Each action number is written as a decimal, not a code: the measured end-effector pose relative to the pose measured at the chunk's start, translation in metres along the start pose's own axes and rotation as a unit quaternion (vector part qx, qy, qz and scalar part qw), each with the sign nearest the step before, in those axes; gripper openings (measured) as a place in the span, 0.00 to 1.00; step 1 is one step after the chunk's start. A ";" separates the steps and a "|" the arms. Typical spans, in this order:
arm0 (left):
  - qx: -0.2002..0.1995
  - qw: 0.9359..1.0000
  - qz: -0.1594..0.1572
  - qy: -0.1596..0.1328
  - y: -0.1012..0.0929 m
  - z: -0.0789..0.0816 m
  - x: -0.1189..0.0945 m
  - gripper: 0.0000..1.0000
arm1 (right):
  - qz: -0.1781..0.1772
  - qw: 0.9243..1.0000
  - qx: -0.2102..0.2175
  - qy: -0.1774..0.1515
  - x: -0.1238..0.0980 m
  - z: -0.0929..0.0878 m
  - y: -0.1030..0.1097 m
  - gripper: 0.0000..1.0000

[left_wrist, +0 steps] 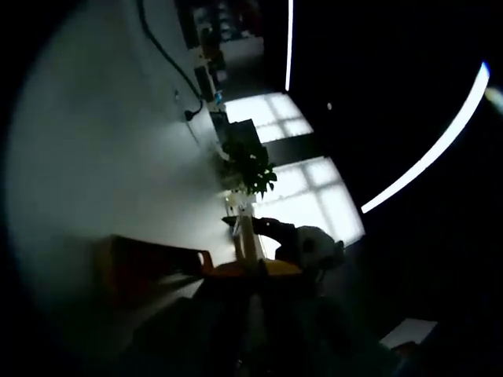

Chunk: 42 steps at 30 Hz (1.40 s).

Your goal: Arrange the utensils inside the cutlery case until each visible utensil rests in its matching compartment.

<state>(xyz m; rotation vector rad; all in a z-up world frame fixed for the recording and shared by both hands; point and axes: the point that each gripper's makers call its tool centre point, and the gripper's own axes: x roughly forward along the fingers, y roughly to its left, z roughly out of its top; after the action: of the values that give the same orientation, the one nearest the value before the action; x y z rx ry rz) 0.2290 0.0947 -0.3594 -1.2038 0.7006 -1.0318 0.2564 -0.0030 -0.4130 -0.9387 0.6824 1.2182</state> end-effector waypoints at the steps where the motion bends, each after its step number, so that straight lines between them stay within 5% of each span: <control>1: -0.001 1.000 0.000 0.000 0.000 -0.002 0.000 0.04 | 0.005 1.000 0.005 0.003 0.002 0.000 0.002 0.59; 4: -0.001 1.000 -0.001 0.000 0.000 -0.010 -0.002 0.04 | 0.009 1.000 0.010 0.005 0.007 0.002 0.003 0.49; 17: 0.007 1.000 0.016 -0.006 0.011 0.001 -0.012 0.04 | 0.021 1.000 0.020 0.008 0.022 -0.001 0.013 0.48; 42: -0.004 0.999 0.037 -0.003 0.030 -0.006 -0.014 0.04 | 0.037 0.998 0.052 0.020 0.040 -0.011 0.020 0.49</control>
<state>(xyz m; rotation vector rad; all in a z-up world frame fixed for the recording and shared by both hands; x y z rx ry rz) 0.2265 0.1056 -0.3907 -1.1782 0.7400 -0.9636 0.2471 0.0076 -0.4563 -0.8582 0.8111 1.2205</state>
